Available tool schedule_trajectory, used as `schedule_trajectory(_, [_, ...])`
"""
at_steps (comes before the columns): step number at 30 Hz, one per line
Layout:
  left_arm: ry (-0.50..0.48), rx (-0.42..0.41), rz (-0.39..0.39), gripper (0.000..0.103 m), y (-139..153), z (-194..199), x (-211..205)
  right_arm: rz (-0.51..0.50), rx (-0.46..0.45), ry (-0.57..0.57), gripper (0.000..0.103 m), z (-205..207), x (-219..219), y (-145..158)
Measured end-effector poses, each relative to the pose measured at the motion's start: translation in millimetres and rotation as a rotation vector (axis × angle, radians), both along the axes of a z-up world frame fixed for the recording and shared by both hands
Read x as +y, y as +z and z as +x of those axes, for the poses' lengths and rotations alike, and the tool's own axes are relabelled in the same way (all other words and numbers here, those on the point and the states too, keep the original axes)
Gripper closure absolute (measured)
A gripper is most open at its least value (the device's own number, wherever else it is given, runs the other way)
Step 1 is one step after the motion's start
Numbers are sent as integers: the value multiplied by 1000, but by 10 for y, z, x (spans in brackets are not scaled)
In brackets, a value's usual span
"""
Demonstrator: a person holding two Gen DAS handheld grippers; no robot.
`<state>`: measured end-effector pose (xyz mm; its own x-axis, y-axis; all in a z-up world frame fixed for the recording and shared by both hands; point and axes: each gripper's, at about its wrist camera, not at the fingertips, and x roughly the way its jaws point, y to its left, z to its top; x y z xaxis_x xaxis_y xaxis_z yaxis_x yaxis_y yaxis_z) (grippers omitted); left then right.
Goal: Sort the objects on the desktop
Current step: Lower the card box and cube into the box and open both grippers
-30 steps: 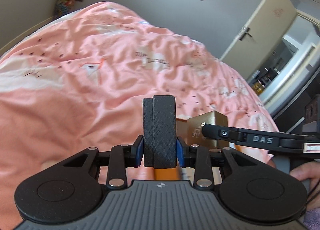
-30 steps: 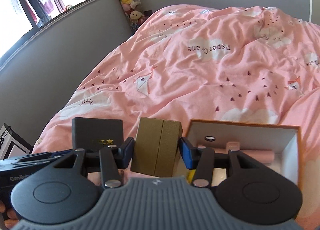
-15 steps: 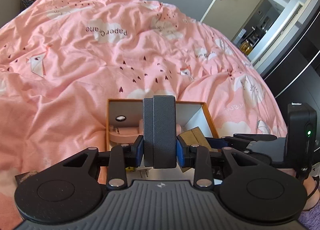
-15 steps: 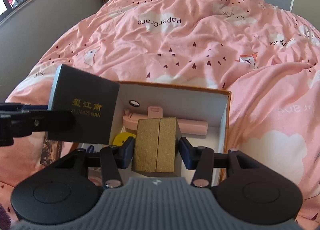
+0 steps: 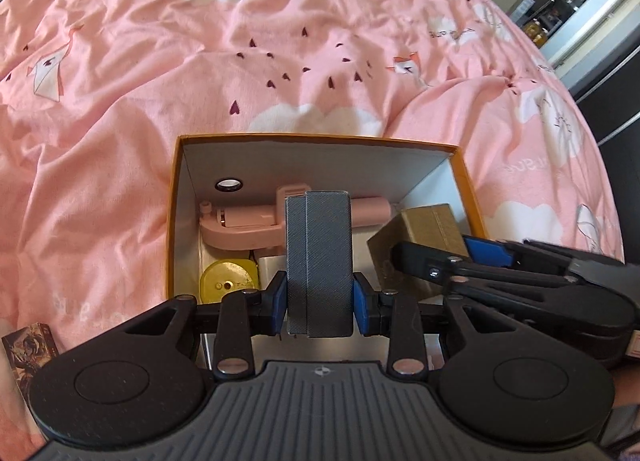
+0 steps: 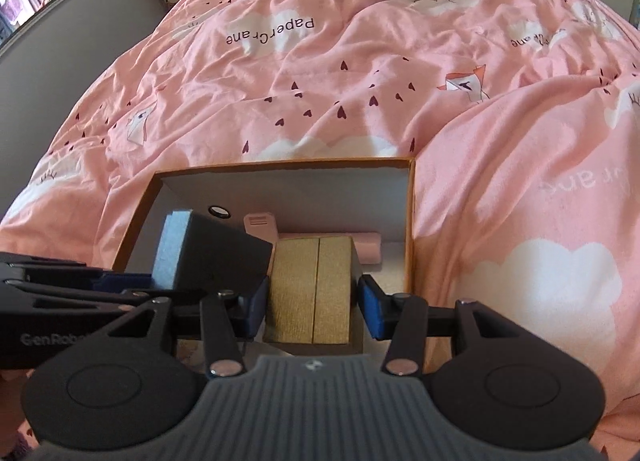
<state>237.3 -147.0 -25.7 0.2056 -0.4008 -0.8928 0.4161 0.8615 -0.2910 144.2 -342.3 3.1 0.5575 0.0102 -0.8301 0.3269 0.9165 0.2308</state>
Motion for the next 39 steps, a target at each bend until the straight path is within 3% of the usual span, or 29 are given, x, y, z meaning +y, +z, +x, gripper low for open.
schedule_trajectory(4, [49, 45, 17, 65, -89, 89, -5, 39, -4, -45, 53, 30, -35, -8])
schedule_trajectory(10, [104, 153, -61, 65, -224, 168, 49, 71, -9, -77, 53, 48, -49, 1])
schedule_trajectory(18, [118, 124, -28, 65, -294, 153, -25, 63, -21, -101, 53, 36, -105, 70])
schedule_trajectory(27, [184, 177, -104, 64, -341, 129, 159, 97, 17, -141, 53, 85, -78, -7])
schedule_trajectory(35, [203, 187, -141, 58, -317, 70, 270, 63, 38, -136, 53, 99, -21, -16])
schedule_trajectory(39, [175, 136, -148, 58, -151, -37, 285, 49, 53, -129, 52, 104, 12, -17])
